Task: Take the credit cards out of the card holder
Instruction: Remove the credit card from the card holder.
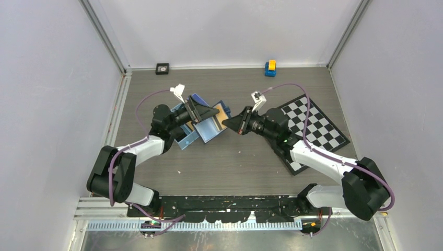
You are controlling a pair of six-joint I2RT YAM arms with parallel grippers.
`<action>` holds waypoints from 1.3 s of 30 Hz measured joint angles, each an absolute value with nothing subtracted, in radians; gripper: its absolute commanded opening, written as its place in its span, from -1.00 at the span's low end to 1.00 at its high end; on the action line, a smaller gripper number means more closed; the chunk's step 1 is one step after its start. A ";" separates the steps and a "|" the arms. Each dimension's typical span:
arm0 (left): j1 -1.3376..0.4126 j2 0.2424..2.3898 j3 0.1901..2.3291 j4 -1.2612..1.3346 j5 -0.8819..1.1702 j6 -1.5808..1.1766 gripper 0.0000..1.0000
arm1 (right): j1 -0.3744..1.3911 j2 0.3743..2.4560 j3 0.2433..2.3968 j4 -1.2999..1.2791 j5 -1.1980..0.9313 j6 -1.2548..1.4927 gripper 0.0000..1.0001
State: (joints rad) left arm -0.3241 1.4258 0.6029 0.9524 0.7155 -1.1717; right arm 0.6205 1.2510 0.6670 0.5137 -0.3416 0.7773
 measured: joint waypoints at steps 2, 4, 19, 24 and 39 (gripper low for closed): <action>-0.343 1.431 0.625 0.923 0.716 -1.151 -0.04 | 0.662 1.250 0.689 0.468 -0.311 0.727 -0.99; -0.355 1.441 0.648 0.894 0.714 -1.124 -0.30 | 0.671 1.250 0.696 0.438 -0.286 0.696 -0.99; -0.366 1.436 0.658 0.801 0.701 -1.061 0.23 | 0.645 1.250 0.683 0.405 -0.266 0.728 -0.99; -0.371 1.436 0.672 0.809 0.716 -1.066 0.36 | 0.582 1.250 0.652 0.453 -0.326 0.788 -0.99; -0.370 1.465 0.688 0.809 0.731 -1.073 -0.06 | 0.521 1.204 0.592 0.533 -0.388 0.874 -0.99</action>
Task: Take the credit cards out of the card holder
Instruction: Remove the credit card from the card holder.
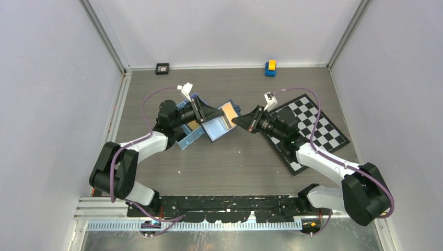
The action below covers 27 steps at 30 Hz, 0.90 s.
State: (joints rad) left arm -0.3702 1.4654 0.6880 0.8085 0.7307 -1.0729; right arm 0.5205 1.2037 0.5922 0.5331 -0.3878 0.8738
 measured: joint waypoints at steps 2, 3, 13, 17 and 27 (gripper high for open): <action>-0.370 1.471 0.691 0.809 0.733 -1.074 0.18 | 0.516 1.202 0.590 0.536 -0.389 0.878 -0.99; -0.369 1.473 0.691 0.809 0.735 -1.074 0.28 | 0.513 1.201 0.589 0.537 -0.388 0.879 -0.99; -0.342 1.479 0.691 0.790 0.758 -1.093 0.20 | 0.458 1.184 0.588 0.553 -0.312 0.890 -0.99; -0.342 1.491 0.691 0.799 0.772 -1.100 0.40 | 0.458 1.184 0.588 0.554 -0.311 0.890 -0.99; -0.342 1.542 0.691 0.828 0.787 -1.146 0.42 | 0.463 1.227 0.588 0.621 -0.367 0.908 -0.99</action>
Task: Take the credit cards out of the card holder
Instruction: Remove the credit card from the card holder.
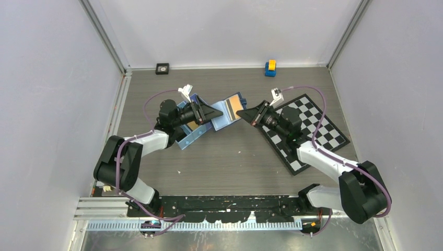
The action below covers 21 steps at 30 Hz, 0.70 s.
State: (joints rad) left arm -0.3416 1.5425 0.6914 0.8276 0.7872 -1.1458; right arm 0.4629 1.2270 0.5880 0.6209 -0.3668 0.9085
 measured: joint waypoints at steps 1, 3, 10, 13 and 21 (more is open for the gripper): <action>-0.342 1.544 0.691 0.830 0.788 -1.147 0.40 | 0.464 1.227 0.588 0.622 -0.369 0.908 -0.99; -0.342 1.549 0.691 0.838 0.788 -1.149 0.33 | 0.470 1.227 0.588 0.628 -0.372 0.908 -0.99; -0.342 1.570 0.691 0.879 0.793 -1.176 -0.36 | 0.486 1.240 0.588 0.632 -0.381 0.907 -0.99; -0.339 1.584 0.691 0.908 0.804 -1.196 -0.75 | 0.488 1.247 0.588 0.631 -0.381 0.904 -0.80; -0.321 1.591 0.691 0.960 0.824 -1.229 -1.00 | 0.487 1.248 0.589 0.616 -0.365 0.889 0.30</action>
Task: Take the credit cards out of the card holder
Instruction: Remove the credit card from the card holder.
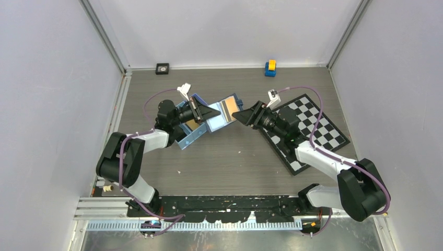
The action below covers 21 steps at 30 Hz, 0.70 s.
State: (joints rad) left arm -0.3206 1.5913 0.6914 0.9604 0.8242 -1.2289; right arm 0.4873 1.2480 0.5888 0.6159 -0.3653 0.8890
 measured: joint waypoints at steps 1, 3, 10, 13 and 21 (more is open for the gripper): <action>-0.319 1.591 0.691 0.961 0.828 -1.230 -1.00 | 0.487 1.248 0.589 0.611 -0.364 0.888 0.31; -0.318 1.591 0.691 0.961 0.832 -1.230 -1.00 | 0.484 1.248 0.592 0.597 -0.366 0.888 0.32; -0.322 1.587 0.709 0.898 0.853 -1.196 -1.00 | 0.464 1.264 0.628 0.590 -0.427 0.899 0.32; -0.331 1.578 0.730 0.846 0.865 -1.166 -1.00 | 0.455 1.271 0.643 0.588 -0.459 0.902 0.21; -0.344 1.497 0.786 0.627 0.849 -1.026 -1.00 | 0.439 1.271 0.719 0.455 -0.500 0.861 -0.22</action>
State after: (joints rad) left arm -0.3435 1.4975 0.7860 0.6273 0.8486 -1.0256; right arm 0.4389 1.2709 0.7193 0.4549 -0.4995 0.8608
